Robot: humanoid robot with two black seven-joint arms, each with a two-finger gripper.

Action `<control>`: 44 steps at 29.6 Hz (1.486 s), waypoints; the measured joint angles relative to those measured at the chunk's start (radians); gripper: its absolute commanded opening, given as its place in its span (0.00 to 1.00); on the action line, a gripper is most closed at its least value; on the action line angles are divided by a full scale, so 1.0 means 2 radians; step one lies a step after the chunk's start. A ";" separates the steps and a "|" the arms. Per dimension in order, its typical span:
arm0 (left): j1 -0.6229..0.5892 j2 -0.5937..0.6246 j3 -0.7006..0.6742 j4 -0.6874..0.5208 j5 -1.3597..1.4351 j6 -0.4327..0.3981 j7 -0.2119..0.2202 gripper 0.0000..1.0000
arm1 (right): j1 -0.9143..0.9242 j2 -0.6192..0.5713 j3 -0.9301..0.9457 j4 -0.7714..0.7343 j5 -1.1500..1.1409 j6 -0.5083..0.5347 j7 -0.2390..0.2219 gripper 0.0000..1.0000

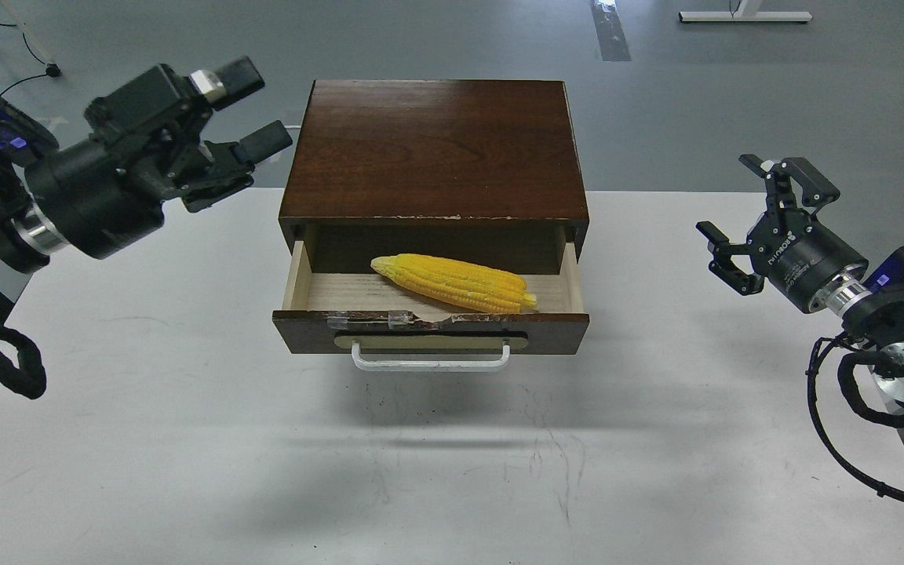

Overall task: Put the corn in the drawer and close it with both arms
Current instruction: 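Swing the left gripper down in front of the drawer front, then bring the left gripper up against the drawer front below the handle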

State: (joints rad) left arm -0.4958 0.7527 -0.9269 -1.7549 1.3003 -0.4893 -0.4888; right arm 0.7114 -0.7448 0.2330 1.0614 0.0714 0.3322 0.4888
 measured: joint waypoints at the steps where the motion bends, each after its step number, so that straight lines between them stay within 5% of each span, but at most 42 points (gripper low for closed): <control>1: 0.000 -0.013 0.008 -0.003 0.027 0.000 0.000 0.94 | -0.001 0.000 0.000 0.000 0.000 0.000 0.000 1.00; 5: 0.000 -0.047 0.051 -0.005 0.097 0.000 0.000 0.82 | -0.005 0.000 -0.001 0.000 0.000 0.000 0.000 1.00; 7: 0.001 -0.053 0.079 -0.005 0.112 0.000 0.000 0.59 | -0.005 -0.001 -0.001 0.000 0.000 0.000 0.000 1.00; 8: 0.002 -0.056 0.092 -0.005 0.117 0.000 0.000 0.35 | -0.005 -0.001 -0.001 0.000 -0.001 0.000 0.000 1.00; 11: 0.009 -0.064 0.125 -0.005 0.129 0.000 0.000 0.00 | -0.006 -0.001 -0.002 0.000 -0.001 0.000 0.000 1.00; 24: 0.127 -0.067 0.137 0.033 0.141 0.005 0.000 0.00 | -0.016 0.001 -0.003 0.000 -0.017 -0.001 0.000 1.00; 44: 0.144 -0.081 0.113 0.102 0.075 0.034 0.000 0.00 | -0.027 0.003 -0.003 0.000 -0.018 -0.001 0.000 1.00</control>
State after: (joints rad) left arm -0.2071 0.5914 -0.7007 -1.5512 1.4498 -0.4206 -0.4887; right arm 0.6582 -0.7395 0.2270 1.0615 0.0353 0.3297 0.4885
